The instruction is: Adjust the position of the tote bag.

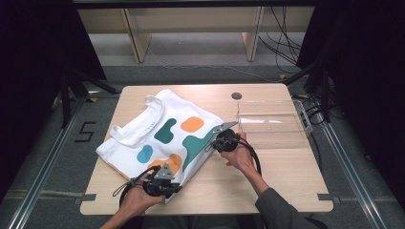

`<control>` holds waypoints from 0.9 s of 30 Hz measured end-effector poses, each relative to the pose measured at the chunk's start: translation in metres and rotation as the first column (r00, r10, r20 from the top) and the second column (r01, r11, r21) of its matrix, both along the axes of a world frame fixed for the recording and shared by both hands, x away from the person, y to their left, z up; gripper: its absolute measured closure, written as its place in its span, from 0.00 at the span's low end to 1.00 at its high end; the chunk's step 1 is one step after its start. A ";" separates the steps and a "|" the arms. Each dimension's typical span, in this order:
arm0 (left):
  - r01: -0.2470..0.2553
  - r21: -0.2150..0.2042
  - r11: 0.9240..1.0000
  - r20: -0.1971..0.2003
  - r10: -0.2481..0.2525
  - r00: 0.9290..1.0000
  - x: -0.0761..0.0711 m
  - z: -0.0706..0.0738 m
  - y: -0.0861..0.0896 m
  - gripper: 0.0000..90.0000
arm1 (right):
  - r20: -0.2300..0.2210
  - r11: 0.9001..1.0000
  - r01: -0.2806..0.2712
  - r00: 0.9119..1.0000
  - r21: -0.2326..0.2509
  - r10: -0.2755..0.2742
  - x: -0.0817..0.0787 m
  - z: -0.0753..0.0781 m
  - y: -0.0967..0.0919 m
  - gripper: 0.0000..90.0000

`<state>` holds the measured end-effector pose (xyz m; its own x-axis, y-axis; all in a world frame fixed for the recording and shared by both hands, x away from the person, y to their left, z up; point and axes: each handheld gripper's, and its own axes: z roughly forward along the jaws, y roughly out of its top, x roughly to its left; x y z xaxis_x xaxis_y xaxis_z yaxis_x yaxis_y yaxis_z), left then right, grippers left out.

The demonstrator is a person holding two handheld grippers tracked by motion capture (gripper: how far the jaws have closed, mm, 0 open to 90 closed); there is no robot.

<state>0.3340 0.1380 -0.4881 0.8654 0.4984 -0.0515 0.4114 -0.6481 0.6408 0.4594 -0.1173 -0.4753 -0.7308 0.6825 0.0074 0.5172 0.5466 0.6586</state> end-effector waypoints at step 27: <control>0.002 -0.015 1.000 -0.002 -0.002 1.000 0.045 -0.001 -0.075 0.88 | -0.067 0.999 0.043 0.997 0.007 -0.043 0.067 0.000 0.033 0.97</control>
